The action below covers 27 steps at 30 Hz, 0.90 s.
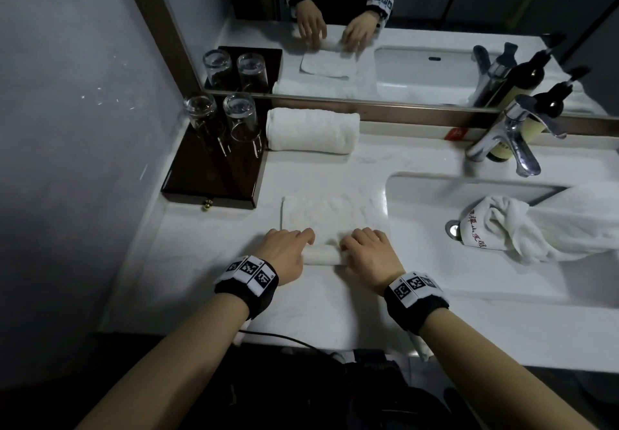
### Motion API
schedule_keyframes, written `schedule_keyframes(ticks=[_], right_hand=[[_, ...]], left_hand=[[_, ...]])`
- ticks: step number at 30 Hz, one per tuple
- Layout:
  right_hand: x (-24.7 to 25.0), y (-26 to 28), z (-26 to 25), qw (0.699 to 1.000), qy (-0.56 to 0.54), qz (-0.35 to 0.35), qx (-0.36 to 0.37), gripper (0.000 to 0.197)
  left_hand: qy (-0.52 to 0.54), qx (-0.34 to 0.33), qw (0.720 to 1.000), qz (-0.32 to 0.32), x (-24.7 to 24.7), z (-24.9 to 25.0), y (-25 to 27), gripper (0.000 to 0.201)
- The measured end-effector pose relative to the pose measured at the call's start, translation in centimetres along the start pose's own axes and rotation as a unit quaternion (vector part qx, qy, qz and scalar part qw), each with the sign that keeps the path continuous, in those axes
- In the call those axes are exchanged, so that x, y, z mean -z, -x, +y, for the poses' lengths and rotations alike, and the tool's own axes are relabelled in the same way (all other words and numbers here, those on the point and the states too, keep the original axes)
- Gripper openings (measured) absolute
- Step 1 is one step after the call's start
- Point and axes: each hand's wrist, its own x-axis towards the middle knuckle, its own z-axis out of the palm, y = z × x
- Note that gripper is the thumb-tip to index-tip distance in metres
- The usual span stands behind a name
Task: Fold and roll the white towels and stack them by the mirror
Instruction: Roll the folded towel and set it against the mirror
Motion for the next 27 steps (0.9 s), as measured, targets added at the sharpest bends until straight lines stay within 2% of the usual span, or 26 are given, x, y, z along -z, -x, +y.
schedule_keyframes(ticks=[3,6,9,12,17,21,27], right_hand=[[0.7,-0.8,0.5,0.998,0.038,0.041,-0.013,0.022],[0.6,-1.7,0.4,0.999,0.04,0.008,-0.021,0.019],[0.0,-1.8,0.3,0.998,0.044,-0.028,-0.027,0.022],[-0.4,-1.5,0.3,0.998,0.042,-0.027,-0.025,0.023],[-1.3,-1.4,0.6,0.996,0.06,-0.057,-0.031,0.049],[-0.9,-1.9,1.1,0.995,0.079,-0.046,-0.03,0.045],[-0.6,-3.2,1.9,0.992,0.104,-0.068,-0.011,0.043]], left_hand=[[-0.018,0.026,0.999,0.016,0.3,-0.4,-0.9,0.031],[-0.065,0.015,0.996,0.054,0.4,-0.1,-1.5,0.037],[-0.105,0.011,0.994,0.042,0.2,0.9,-1.6,0.037],[-0.123,0.025,0.991,0.046,-0.3,1.1,-1.3,0.037],[-0.123,0.034,0.991,0.036,-0.9,0.4,-1.4,0.062],[-0.129,0.033,0.99,0.049,-1.0,0.5,-2.0,0.047],[-0.175,0.016,0.978,0.113,-0.5,1.1,-2.3,0.027]])
